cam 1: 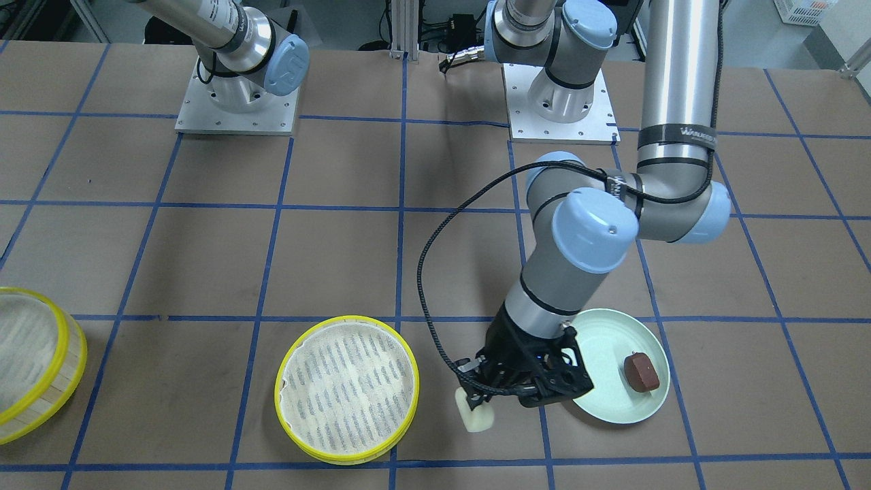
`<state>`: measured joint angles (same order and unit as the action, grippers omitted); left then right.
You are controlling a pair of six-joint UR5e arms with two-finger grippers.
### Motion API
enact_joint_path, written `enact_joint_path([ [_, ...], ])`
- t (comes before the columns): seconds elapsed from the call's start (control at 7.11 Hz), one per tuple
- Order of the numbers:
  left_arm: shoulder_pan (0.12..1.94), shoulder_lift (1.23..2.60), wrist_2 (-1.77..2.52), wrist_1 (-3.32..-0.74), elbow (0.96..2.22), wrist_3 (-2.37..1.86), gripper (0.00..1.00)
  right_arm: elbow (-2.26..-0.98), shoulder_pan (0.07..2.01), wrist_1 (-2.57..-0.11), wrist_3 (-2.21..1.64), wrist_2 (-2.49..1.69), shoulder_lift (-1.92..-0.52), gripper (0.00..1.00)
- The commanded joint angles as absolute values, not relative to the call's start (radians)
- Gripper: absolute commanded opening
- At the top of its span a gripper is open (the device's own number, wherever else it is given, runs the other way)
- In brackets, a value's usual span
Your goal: Stack buns with steamer
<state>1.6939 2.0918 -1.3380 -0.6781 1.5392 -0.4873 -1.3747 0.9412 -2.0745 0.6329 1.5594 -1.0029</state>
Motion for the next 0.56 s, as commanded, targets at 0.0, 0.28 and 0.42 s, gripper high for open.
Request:
enact_joint_path([
  [0.0,1.796,2.137,-1.325,-0.635,1.540,-0.715,0.00,-1.381,0.981,-2.056,0.594,1.571,-1.037,0.00],
  [0.28,1.838,2.169,-1.325,-0.630,1.540,-0.796,0.04,-1.385,1.024,-2.019,0.516,1.565,-1.066,0.00],
  [0.42,1.841,2.174,-1.327,-0.629,1.539,-0.819,0.52,-1.388,1.058,-2.017,0.476,1.571,-1.101,0.00],
])
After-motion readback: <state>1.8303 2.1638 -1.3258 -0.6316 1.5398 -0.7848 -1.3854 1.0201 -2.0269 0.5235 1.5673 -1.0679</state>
